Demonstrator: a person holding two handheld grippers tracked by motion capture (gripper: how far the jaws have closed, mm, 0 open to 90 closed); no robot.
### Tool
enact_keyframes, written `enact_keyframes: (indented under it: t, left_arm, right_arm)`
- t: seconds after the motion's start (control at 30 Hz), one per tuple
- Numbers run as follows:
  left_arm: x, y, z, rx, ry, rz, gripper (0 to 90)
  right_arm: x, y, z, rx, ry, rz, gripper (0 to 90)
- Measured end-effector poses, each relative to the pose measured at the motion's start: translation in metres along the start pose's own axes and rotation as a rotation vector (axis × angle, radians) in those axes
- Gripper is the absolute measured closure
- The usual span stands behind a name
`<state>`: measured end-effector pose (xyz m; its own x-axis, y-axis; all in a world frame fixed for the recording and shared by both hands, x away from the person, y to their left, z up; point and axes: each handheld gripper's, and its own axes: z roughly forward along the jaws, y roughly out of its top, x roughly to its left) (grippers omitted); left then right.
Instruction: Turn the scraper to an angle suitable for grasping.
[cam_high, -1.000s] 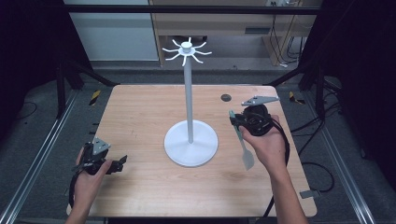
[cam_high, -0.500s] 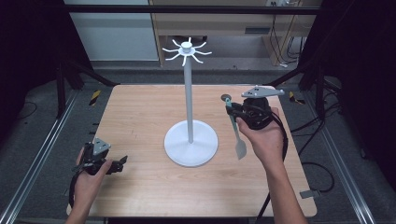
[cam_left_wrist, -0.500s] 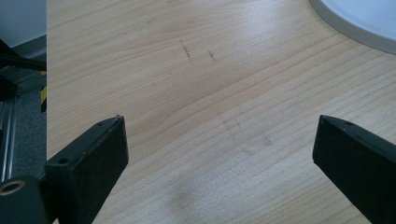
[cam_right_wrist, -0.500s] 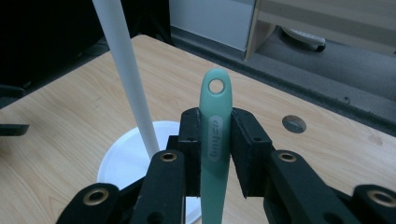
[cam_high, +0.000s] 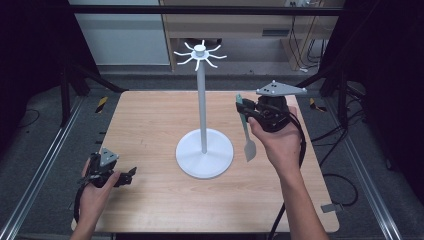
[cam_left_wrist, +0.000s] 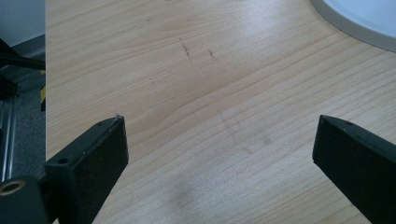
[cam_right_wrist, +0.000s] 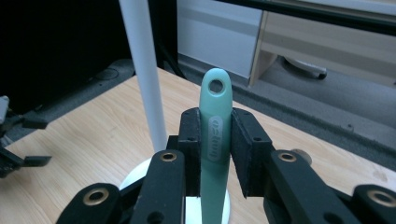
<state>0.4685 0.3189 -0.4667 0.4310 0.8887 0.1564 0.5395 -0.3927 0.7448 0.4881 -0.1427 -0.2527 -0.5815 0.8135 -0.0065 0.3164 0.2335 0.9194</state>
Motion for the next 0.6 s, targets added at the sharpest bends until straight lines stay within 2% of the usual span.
enact_keyframes:
  t: [0.37,0.6]
  left_arm:
    - [-0.001,0.000,0.001,0.004,-0.004,0.004,3.1]
    - [-0.002,0.000,0.001,0.006,-0.005,0.007,3.1]
  right_arm:
    - [0.014,0.022,-0.012,-0.068,0.013,-0.026,74.6]
    - [0.021,0.031,-0.018,-0.092,0.019,-0.038,74.6]
